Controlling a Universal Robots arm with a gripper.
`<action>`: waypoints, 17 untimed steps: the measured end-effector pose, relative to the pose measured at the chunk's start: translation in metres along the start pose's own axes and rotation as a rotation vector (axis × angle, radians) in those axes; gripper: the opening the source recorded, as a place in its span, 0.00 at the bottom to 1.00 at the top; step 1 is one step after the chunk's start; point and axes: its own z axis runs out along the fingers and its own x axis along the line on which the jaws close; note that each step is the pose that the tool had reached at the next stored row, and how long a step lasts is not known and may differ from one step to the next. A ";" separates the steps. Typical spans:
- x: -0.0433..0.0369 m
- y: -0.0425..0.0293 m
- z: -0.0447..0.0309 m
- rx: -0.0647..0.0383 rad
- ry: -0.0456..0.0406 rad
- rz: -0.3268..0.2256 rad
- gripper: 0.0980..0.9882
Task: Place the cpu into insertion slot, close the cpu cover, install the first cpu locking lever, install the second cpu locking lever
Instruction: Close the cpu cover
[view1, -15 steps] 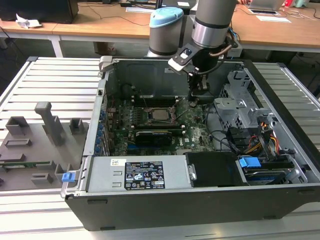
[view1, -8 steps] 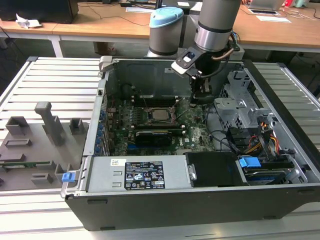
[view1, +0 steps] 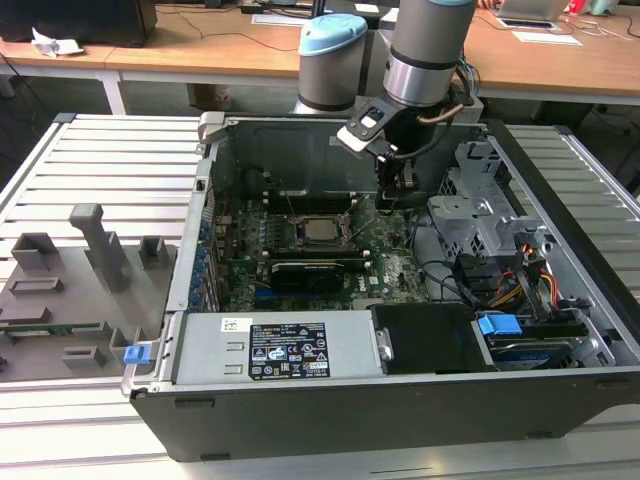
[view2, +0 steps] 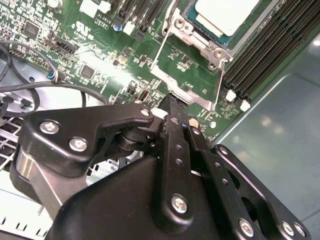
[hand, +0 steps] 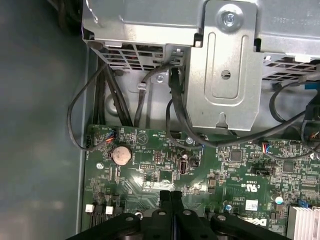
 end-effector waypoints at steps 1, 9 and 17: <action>0.0001 -0.0013 0.0000 0.000 -0.0001 0.000 0.01; 0.0007 -0.0117 0.0002 0.000 0.0001 0.000 0.01; 0.0019 -0.0287 0.0013 0.000 0.0001 0.000 0.01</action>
